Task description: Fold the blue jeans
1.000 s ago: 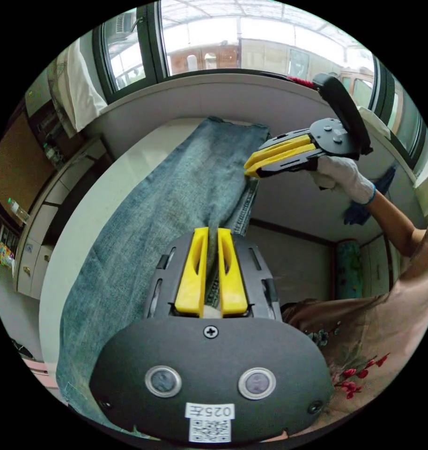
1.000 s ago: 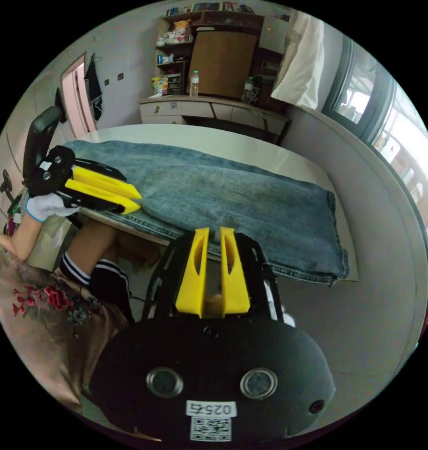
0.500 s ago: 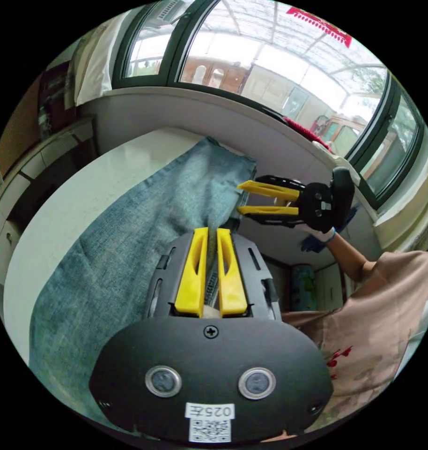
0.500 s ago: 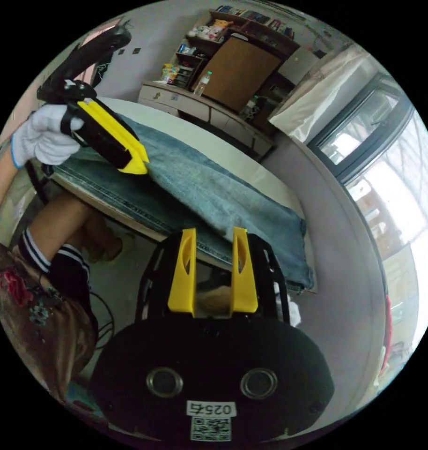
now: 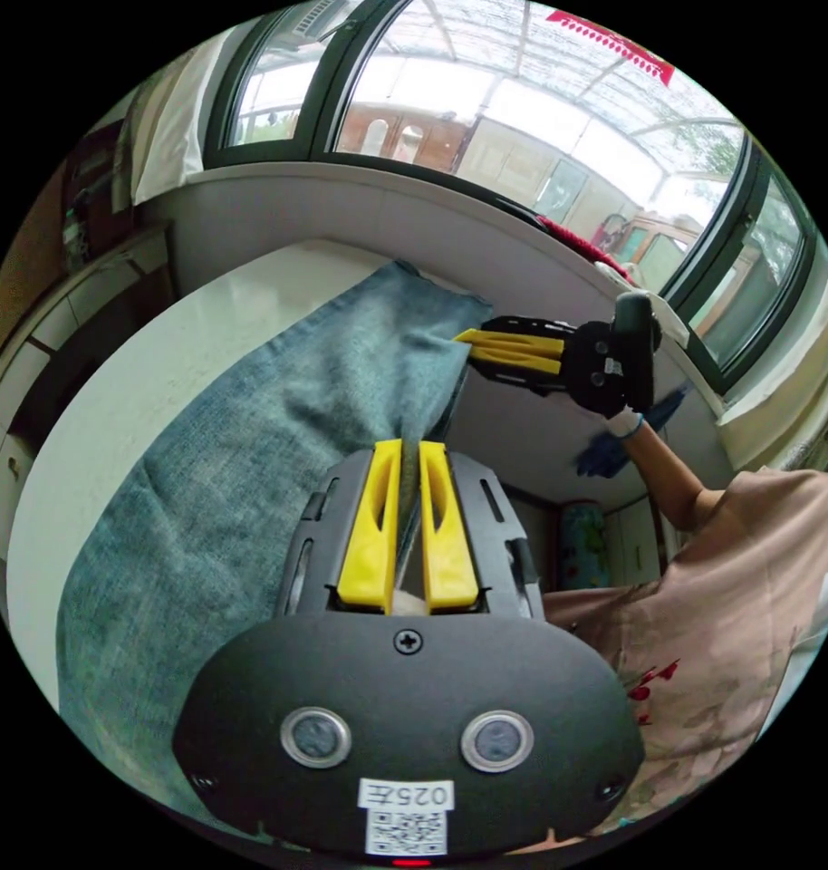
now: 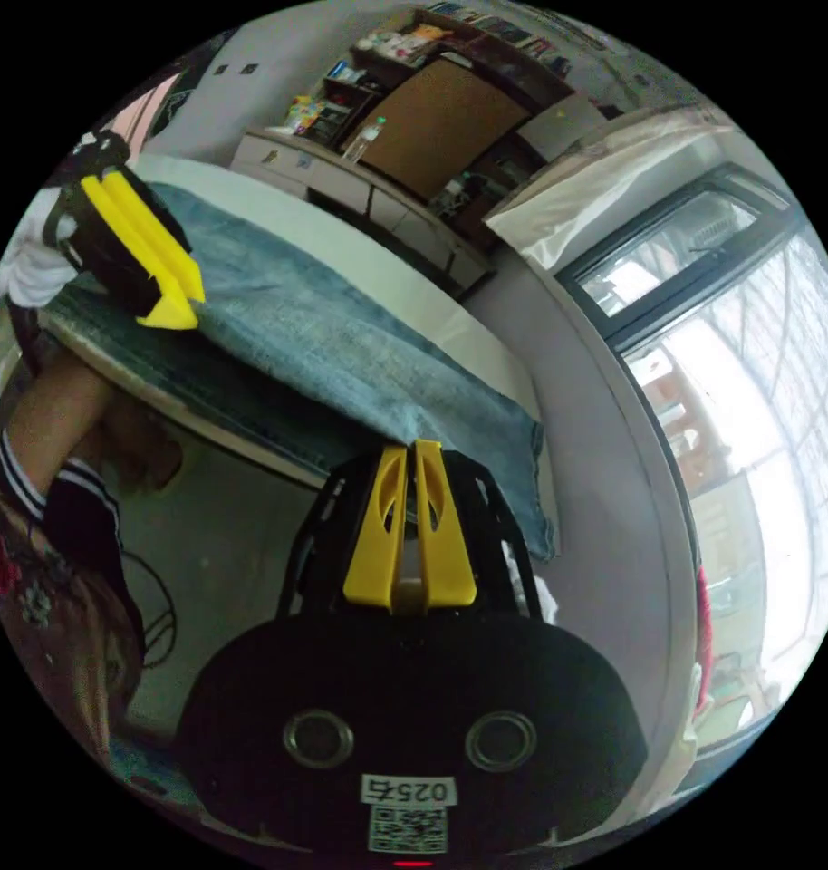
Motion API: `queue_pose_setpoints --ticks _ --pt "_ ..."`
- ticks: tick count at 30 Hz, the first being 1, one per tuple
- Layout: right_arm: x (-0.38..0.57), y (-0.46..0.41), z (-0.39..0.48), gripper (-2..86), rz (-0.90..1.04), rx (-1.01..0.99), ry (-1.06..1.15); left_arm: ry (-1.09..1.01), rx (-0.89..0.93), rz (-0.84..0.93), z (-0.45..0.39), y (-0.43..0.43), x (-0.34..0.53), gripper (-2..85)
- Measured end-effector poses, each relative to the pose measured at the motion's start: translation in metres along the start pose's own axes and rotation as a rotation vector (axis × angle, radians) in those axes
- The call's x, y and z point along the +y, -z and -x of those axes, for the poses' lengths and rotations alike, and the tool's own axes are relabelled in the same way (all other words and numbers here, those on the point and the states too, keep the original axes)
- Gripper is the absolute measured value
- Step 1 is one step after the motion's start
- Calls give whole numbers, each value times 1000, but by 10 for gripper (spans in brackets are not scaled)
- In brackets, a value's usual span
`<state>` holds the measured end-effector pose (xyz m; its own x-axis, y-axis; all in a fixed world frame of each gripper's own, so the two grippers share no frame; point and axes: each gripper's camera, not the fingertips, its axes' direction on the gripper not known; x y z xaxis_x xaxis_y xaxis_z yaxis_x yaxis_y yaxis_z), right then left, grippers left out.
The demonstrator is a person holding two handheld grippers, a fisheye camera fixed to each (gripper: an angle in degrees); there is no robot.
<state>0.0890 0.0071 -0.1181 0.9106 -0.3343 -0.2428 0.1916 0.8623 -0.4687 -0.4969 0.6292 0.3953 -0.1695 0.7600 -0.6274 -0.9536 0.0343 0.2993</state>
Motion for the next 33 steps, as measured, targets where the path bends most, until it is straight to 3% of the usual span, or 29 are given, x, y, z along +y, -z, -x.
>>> queue_pose_setpoints --ticks 6,9,15,20,22,28,33 --pt "22 -7 -15 1 44 -86 25 -13 -20 65 -10 -5 -18 2" --pt "45 -11 -37 30 -11 -132 -70 -4 -29 89 -15 -12 -22 10" --pt "121 -14 -121 97 -32 -262 -484 -14 -37 -49 -40 50 -10 17" --pt "251 -51 -192 71 -224 -554 -1154 162 -283 -208 -35 144 51 21" --pt "280 -69 -203 82 -278 -622 -1273 260 -415 -218 -28 169 73 24" --pt "291 -96 -223 166 -377 -643 -1380 530 -784 -165 -22 217 137 27" --pt "260 -103 -240 116 -308 -547 -1348 812 -1058 -172 -11 262 183 61"
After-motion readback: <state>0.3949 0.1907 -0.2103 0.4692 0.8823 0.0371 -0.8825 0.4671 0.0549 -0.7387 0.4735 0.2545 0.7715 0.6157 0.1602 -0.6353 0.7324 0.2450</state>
